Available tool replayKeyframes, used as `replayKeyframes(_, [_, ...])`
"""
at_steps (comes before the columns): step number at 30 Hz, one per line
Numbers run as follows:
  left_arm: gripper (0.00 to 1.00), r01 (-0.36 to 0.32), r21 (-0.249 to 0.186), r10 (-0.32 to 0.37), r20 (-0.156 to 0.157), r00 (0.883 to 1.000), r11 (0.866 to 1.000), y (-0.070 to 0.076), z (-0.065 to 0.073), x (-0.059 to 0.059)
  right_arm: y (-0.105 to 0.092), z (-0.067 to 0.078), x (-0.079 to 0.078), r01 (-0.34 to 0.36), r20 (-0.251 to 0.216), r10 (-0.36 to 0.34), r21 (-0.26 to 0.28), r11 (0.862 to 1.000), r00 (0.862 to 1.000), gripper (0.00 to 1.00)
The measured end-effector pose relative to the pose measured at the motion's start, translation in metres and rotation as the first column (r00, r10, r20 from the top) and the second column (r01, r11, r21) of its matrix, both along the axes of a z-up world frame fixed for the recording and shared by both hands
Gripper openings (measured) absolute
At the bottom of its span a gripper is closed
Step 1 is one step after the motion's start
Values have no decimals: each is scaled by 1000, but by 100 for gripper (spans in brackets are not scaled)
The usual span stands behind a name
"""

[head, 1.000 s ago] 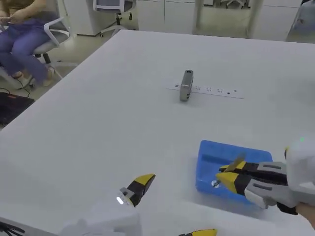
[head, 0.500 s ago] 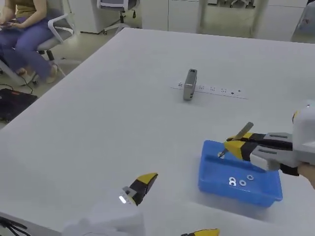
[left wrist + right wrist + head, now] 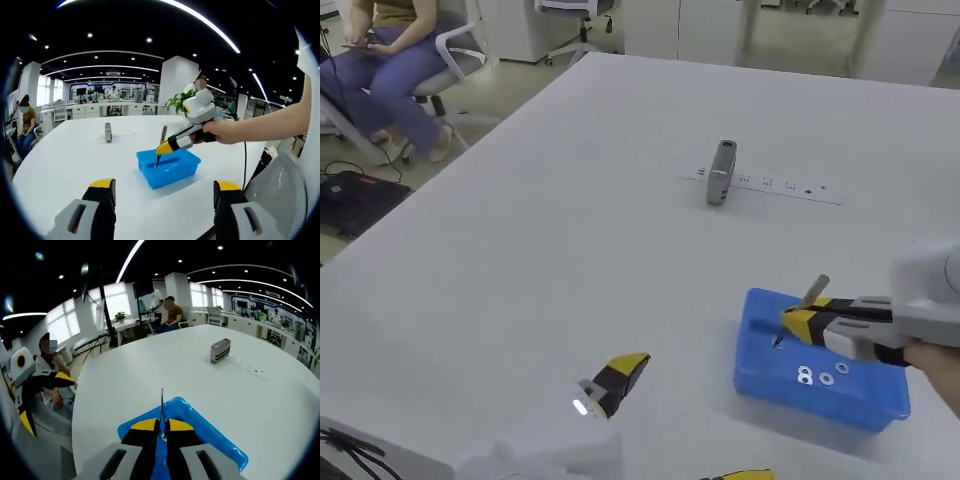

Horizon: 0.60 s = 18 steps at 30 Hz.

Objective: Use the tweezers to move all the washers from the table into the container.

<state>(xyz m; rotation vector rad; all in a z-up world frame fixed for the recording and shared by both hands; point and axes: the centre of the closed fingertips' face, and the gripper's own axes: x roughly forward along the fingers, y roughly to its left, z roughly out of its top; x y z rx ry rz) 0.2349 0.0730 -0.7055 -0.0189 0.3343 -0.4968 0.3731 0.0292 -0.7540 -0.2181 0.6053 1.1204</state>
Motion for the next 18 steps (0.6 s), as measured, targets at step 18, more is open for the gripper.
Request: replayKeyframes(18, [81,6,3,-6,-19,1000,1000,-2,-3,0,-1,-19,-8,4,0,-4,-20,1000,1000,3])
